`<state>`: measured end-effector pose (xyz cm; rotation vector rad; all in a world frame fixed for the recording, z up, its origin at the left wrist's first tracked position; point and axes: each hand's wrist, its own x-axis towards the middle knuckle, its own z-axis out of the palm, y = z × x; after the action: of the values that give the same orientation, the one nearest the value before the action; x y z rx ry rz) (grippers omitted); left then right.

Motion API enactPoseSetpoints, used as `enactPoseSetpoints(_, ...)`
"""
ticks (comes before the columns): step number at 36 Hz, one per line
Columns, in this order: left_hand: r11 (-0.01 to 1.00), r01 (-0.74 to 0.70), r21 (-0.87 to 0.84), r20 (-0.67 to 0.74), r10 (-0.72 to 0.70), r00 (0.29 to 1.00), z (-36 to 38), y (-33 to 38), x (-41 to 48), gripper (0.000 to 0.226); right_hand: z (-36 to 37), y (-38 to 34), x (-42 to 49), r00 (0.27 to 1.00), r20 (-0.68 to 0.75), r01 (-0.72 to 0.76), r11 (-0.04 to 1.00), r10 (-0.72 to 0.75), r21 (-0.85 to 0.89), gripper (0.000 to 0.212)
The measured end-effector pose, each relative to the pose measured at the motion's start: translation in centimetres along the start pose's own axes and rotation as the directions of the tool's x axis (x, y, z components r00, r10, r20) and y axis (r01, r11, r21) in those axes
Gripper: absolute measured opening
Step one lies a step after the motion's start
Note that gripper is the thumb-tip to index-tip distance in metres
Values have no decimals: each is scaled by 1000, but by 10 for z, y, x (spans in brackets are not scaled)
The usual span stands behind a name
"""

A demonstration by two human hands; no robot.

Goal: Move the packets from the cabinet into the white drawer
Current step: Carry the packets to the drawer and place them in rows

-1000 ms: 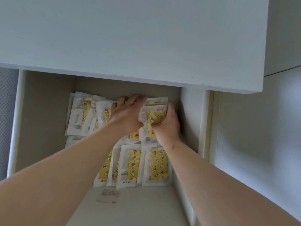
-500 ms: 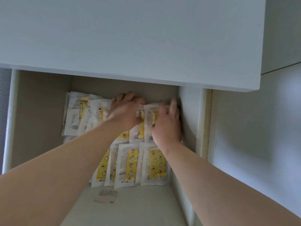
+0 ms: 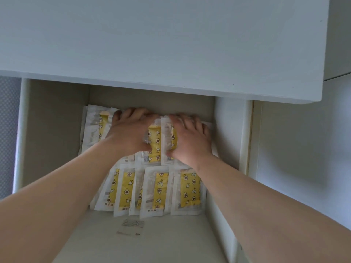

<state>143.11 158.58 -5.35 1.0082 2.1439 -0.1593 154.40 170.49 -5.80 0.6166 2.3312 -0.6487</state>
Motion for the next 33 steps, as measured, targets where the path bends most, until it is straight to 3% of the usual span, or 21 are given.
enactPoseSetpoints(11, 999, -33, -41, -74, 30, 997, 4, -4, 15, 97, 2, 5, 4, 999, -43, -17, 999, 19, 35, 93)
enactPoseSetpoints(18, 998, 10, 63, 36, -13, 999, 0, -36, -3, 111, 5, -5, 1, 999, -18, 38, 999, -37, 21, 104)
enactPoseSetpoints(33, 997, -5, 72, 45, 1, 999, -11, -48, 1, 97, 17, -21, 4, 999, -14, 43, 999, -44, -31, 103)
